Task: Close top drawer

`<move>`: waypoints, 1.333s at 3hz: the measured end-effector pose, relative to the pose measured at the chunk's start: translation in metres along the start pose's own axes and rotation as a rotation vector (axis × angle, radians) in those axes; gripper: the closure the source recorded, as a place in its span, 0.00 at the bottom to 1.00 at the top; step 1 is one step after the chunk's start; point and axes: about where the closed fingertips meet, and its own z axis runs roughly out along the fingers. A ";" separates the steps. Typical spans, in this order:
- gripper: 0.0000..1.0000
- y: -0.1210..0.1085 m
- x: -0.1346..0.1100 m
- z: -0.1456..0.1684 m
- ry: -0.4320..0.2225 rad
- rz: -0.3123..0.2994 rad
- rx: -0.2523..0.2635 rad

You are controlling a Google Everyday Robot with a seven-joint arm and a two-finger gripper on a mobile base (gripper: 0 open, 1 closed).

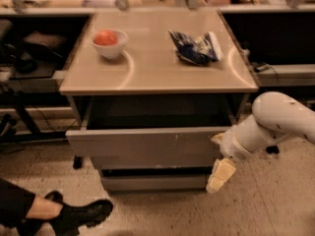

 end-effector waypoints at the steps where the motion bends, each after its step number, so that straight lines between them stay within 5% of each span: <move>1: 0.00 0.000 0.000 0.000 0.000 0.000 0.000; 4: 0.00 -0.061 -0.042 -0.012 -0.079 -0.005 0.010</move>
Offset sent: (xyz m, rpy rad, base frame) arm 0.3002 0.0565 0.0985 0.2626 -0.1555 0.0299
